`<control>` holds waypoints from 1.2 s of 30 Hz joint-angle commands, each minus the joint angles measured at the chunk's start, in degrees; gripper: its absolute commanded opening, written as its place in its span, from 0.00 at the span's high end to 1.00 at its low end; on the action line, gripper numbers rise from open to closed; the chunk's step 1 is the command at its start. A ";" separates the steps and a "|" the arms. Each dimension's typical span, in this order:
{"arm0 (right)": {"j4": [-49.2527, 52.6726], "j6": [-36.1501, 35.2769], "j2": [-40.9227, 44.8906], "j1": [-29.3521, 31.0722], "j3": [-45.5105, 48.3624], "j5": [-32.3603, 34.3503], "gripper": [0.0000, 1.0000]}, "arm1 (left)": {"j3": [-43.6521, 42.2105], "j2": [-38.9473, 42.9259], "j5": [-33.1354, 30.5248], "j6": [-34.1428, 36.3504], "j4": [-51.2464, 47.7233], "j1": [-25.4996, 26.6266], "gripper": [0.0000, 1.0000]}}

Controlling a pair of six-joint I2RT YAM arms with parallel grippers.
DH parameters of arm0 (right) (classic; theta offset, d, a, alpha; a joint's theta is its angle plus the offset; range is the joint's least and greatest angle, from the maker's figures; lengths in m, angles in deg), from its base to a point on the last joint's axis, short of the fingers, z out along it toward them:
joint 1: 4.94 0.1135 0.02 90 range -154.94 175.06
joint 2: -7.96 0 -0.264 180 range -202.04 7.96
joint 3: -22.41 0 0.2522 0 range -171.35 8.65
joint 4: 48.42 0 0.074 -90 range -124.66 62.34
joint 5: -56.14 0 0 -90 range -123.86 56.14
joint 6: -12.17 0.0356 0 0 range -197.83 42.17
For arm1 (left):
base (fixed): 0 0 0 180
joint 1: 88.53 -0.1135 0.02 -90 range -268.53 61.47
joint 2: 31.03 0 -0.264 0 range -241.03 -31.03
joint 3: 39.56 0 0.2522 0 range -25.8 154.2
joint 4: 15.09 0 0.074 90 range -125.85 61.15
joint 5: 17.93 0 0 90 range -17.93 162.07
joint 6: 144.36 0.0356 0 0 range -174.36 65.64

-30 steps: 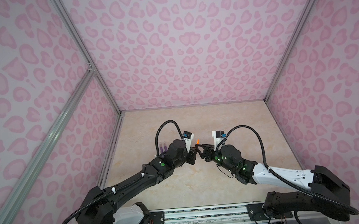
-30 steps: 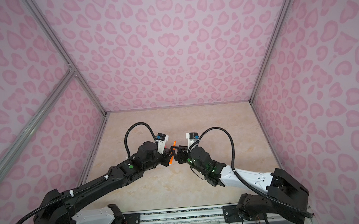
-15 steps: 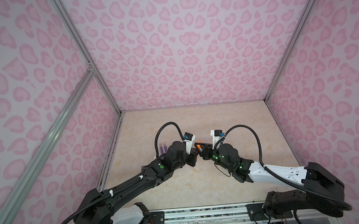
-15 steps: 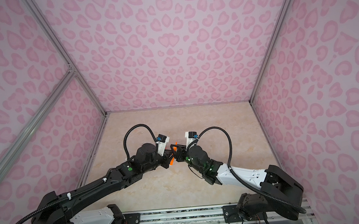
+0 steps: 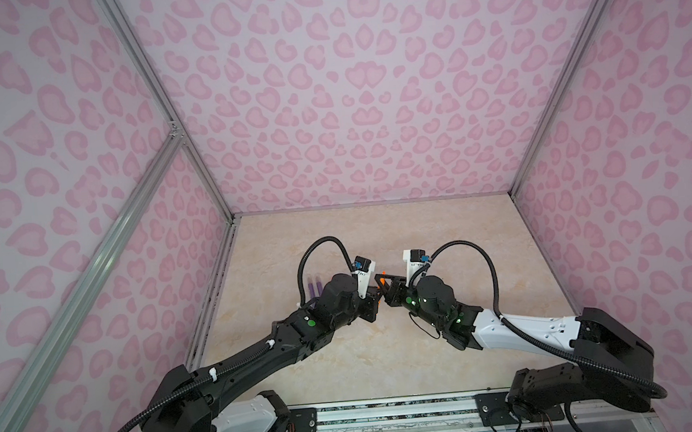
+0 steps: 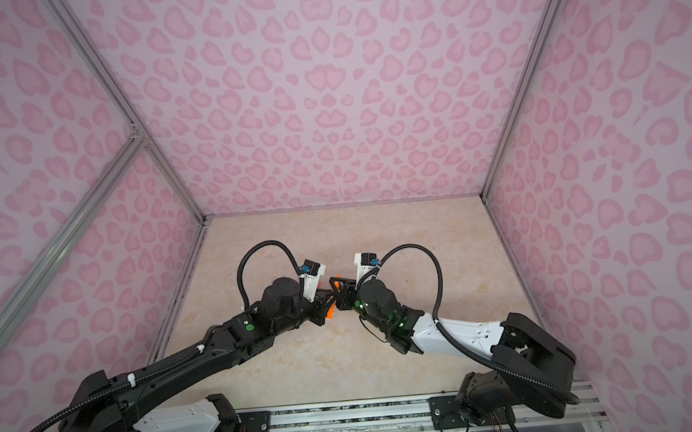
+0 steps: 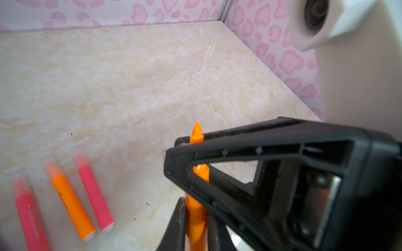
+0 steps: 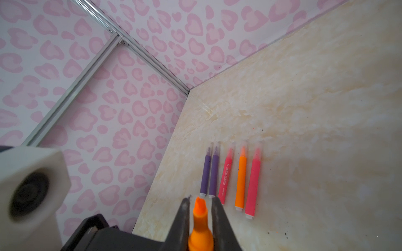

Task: Insert the pens into the pen caps
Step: 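Raise the orange highlighter with left gripper while right gripper approaches its tip, then withdraw the right gripper and move it over the translucent cap on the table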

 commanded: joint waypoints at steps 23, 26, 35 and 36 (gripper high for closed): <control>-0.66 1.57 -0.69 -1.01 -1.17 -2.12 0.92 | 1.36 -2.45 2.10 0.73 3.68 0.12 0.91; -0.72 1.62 -0.89 -1.03 -1.18 -2.05 0.91 | 1.36 -1.86 1.64 0.61 3.35 0.05 0.97; 3.06 0.35 4.06 -1.88 0.32 1.78 0.42 | 1.97 -0.84 -9.91 -2.62 -0.83 -0.58 0.97; 4.14 0.26 5.30 -1.89 0.53 2.46 0.40 | 1.87 -0.71 -10.70 -3.02 -1.23 -1.00 0.97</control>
